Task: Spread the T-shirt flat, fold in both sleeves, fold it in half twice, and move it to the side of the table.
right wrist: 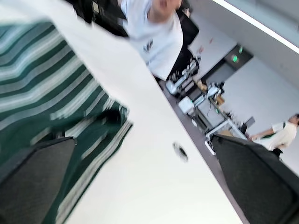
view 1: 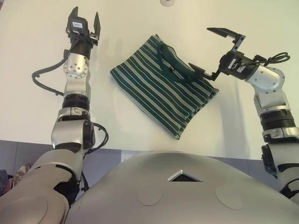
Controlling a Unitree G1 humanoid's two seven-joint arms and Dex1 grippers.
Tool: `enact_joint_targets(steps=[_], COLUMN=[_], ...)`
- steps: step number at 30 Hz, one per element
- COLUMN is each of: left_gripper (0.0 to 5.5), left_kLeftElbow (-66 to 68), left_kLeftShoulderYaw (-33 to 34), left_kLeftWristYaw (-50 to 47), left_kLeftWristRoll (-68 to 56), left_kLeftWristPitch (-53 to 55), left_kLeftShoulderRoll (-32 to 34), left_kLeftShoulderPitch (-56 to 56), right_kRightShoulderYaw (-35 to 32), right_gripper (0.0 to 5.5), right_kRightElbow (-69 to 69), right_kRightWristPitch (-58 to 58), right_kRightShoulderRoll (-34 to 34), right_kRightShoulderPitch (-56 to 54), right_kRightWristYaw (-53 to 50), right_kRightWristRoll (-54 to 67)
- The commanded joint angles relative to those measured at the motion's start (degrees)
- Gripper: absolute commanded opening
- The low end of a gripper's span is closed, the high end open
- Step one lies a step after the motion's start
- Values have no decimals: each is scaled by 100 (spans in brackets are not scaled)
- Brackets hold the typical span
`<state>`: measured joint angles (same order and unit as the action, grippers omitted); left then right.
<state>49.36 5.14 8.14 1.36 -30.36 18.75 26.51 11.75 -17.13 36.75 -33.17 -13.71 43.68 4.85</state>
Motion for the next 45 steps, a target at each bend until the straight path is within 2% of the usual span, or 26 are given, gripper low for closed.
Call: enact_joint_targets(steps=[1, 5, 10, 14, 16, 18, 21, 28, 36, 43, 45], left_gripper=[311, 311, 311, 311, 311, 311, 311, 311, 311, 311, 311], left_kLeftElbow=[104, 157, 230, 277, 265, 248, 165, 67, -577, -1068, -1239], left_kLeftShoulderYaw=[-42, -47, -72, -94, -102, -124, -156, -213, -386, -481, -497], left_kLeftWristYaw=[-54, -67, -75, -89, -103, -118, -142, -182, -432, -602, -649], left_kLeftWristRoll=[102, 135, 177, 218, 229, 246, 258, 267, 600, 842, 903], left_kLeftWristPitch=[50, 28, 0, -17, -24, -32, -41, -44, -1093, -1600, -1820], left_kLeftShoulderRoll=[3, -14, -36, -57, -68, -93, -101, -95, -88, -131, -118], left_kLeftShoulderPitch=[52, 86, 119, 135, 118, 99, 28, -35, -331, -525, -589], right_kRightShoulderYaw=[267, 644, 1398, 1717, 1750, 1827, 1736, 1266, 956, 489, 377], right_gripper=[538, 538, 538, 538, 538, 538, 538, 538, 538, 538, 538], right_kRightElbow=[249, -111, -1313, -2688, -3655, -4624, -5301, -5501, -5367, -4853, -4305], right_kRightWristPitch=[-323, -388, -330, -229, -354, -729, -961, -967, -1106, -816, -148], right_kRightShoulderRoll=[386, 860, 1902, 2599, 2843, 2911, 2889, 2750, 2700, 2536, 2552], right_kRightShoulderPitch=[-412, -736, -1358, -1860, -2201, -2528, -2664, -2543, -2467, -2357, -2113], right_kRightWristYaw=[-1, -63, -273, -1187, -2002, -3021, -3751, -4365, -4526, -4201, -3374], right_kRightWristRoll=[-255, -752, -1558, -2344, -2717, -3108, -3191, -2938, -2799, -2373, -1884])
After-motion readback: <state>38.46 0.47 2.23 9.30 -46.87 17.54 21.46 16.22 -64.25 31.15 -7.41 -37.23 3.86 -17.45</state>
